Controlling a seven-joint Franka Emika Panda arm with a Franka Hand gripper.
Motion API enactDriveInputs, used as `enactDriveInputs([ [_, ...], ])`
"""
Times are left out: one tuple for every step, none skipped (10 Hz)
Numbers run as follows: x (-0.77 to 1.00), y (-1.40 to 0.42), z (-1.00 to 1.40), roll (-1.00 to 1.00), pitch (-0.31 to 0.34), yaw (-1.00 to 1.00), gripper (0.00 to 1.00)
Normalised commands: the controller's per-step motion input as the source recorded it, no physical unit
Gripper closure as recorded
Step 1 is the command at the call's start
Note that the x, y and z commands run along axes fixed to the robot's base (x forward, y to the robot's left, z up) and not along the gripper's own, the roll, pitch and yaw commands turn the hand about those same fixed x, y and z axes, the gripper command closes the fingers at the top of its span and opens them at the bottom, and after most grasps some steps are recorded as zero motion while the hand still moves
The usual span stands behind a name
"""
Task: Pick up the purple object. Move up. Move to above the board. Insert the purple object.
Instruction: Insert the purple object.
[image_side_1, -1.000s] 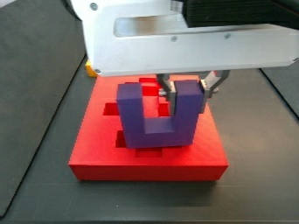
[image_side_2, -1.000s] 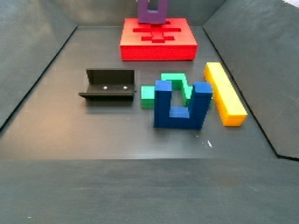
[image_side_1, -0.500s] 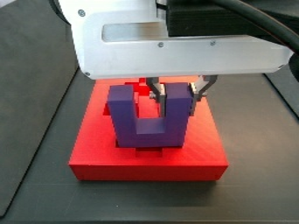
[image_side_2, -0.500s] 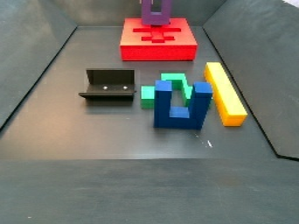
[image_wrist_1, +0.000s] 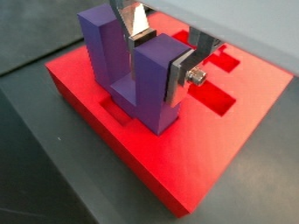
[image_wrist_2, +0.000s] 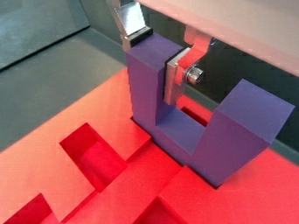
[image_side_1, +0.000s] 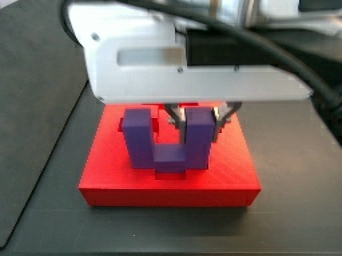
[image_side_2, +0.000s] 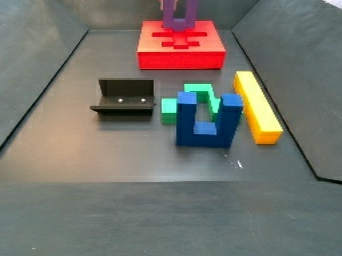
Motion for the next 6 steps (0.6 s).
enactDriveInputs([
  [0.50, -0.06, -0.69, 0.05, 0.000, 0.00, 1.00],
  [0.58, -0.07, -0.74, 0.06, 0.000, 0.00, 1.00],
  [0.56, -0.12, -0.74, 0.10, 0.000, -0.05, 1.00],
  [0.03, 0.00, -0.05, 0.00, 0.000, -0.02, 1.00],
  [0.00, 0.00, 0.00, 0.01, 0.000, 0.00, 1.00],
  [0.00, 0.00, 0.00, 0.00, 0.000, 0.00, 1.00],
])
